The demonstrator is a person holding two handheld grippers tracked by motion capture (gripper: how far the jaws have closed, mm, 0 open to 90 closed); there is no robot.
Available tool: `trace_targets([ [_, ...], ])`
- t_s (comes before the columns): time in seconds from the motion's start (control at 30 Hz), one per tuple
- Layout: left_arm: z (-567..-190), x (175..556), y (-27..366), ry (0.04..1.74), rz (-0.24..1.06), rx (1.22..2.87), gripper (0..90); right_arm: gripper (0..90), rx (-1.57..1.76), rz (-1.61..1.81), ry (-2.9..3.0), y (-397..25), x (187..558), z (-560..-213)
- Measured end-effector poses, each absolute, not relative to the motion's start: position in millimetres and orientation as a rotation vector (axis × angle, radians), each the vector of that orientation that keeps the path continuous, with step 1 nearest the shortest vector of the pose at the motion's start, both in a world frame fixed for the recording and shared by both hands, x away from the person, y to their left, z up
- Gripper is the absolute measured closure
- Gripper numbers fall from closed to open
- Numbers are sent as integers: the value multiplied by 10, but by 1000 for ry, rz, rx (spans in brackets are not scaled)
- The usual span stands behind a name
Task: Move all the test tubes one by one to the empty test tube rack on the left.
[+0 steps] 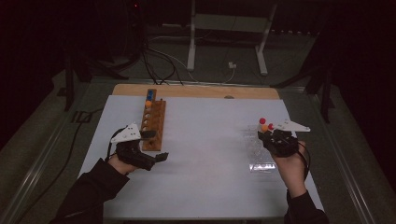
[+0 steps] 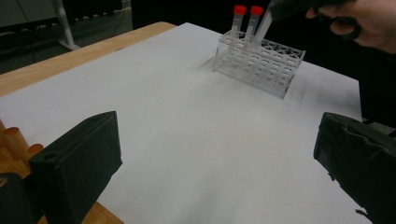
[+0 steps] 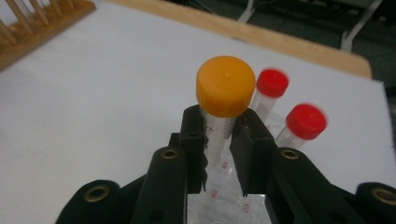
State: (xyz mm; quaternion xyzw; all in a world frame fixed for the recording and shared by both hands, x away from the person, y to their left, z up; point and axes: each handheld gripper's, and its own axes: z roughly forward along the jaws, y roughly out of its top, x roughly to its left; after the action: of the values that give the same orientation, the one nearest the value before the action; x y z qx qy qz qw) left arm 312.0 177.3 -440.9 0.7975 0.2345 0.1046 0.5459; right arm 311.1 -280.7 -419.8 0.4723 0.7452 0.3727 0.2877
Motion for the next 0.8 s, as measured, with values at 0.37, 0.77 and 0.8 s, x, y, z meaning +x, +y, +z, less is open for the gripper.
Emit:
trace_targets([
  [0.37,-4365,3101,1694,526,215,1900,16,751,1135,1099,2020,-2619,2899,-3964],
  [0.77,-4337,3079,1527,474,170,1915,16,751,1036,1130,2190,-2189,2847,-4166],
  [0.8,-4333,3078,1512,471,163,1914,16,751,1023,1127,2203,-2150,2841,-4186],
])
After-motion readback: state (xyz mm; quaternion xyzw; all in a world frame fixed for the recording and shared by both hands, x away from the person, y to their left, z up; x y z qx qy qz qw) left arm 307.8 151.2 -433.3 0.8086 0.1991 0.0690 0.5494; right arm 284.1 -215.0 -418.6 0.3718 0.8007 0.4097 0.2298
